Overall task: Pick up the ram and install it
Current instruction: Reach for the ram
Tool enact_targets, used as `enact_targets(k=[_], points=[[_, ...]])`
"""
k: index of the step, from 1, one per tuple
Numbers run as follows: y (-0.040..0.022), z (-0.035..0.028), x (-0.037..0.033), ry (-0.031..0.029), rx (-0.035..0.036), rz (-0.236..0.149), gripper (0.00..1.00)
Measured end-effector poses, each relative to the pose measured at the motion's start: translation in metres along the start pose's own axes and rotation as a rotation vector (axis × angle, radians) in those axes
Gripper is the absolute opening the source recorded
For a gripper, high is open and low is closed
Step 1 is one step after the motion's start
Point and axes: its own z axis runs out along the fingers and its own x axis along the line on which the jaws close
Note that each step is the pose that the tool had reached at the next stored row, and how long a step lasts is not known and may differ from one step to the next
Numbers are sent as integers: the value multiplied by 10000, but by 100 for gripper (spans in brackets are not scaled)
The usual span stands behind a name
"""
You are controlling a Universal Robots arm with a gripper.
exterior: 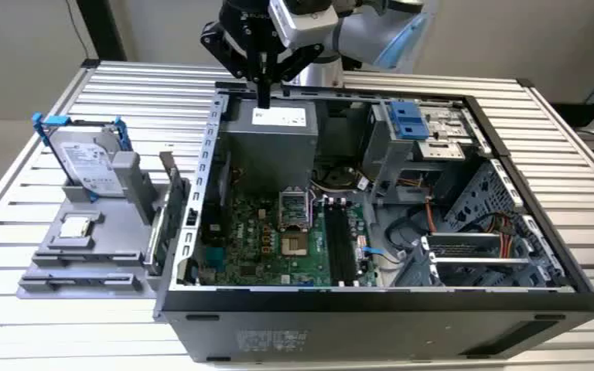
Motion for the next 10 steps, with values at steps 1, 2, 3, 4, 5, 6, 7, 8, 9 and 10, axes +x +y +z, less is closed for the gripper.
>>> enact_targets(k=[1,2,3,4,5,6,7,8,9,10], points=[[0,0,0,0,0,0,0],[0,0,0,0,0,0,0],[0,0,0,0,0,0,0],[0,0,0,0,0,0,0],[0,0,0,1,0,0,0],[0,0,2,0,0,0,0],[0,0,2,0,1,0,0],[0,0,5,0,0,0,0],[0,0,7,1,0,0,0],[0,0,8,1,0,-1,0]])
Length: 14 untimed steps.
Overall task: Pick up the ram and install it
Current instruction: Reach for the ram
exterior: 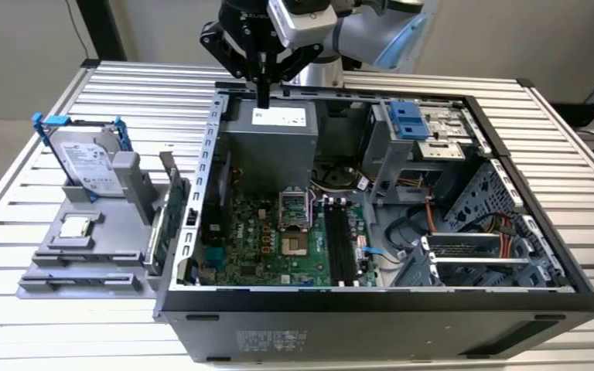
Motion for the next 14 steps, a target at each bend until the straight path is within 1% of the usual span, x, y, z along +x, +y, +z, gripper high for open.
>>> enact_targets(k=[8,14], points=[[-1,0,13,2,1,2,0],[-4,-1,54,2,1,1,0]])
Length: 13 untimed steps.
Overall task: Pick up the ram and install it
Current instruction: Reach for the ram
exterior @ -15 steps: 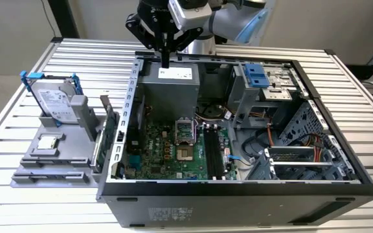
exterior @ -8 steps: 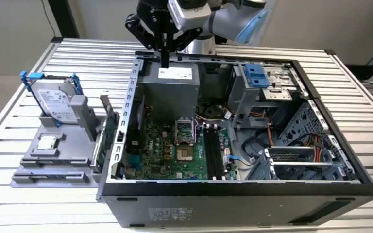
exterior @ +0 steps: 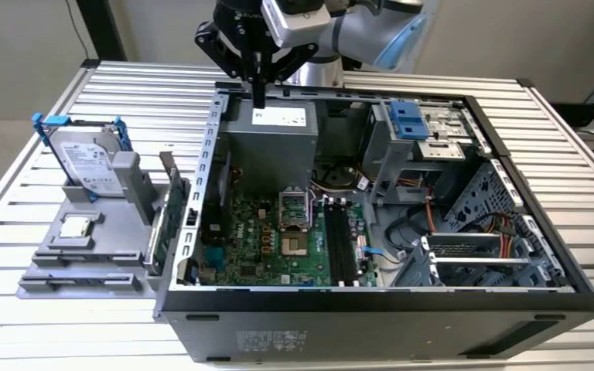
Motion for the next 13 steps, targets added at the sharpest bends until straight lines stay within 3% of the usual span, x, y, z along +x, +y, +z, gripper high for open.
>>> enact_targets(k=[13], points=[[-4,-1,56,0,0,0,0]])
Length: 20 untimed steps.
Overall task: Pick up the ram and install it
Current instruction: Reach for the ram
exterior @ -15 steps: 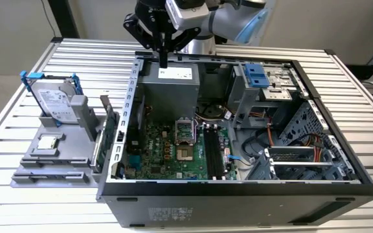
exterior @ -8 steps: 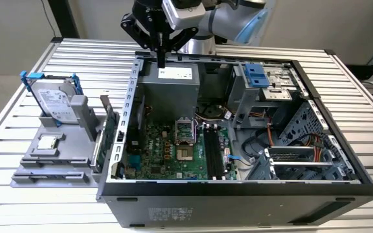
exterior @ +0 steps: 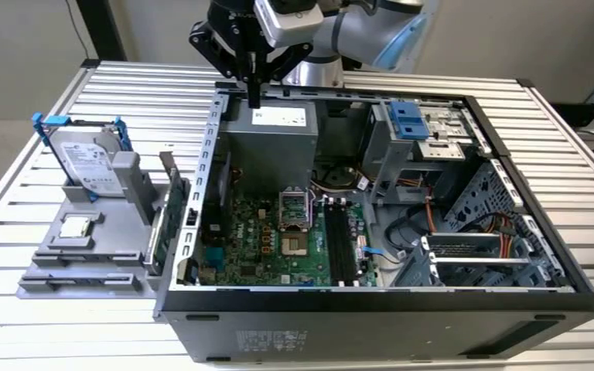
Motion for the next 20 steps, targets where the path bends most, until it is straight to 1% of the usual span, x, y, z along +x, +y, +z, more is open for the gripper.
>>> enact_targets(k=[20], points=[[-11,-3,161,0,0,0,0]])
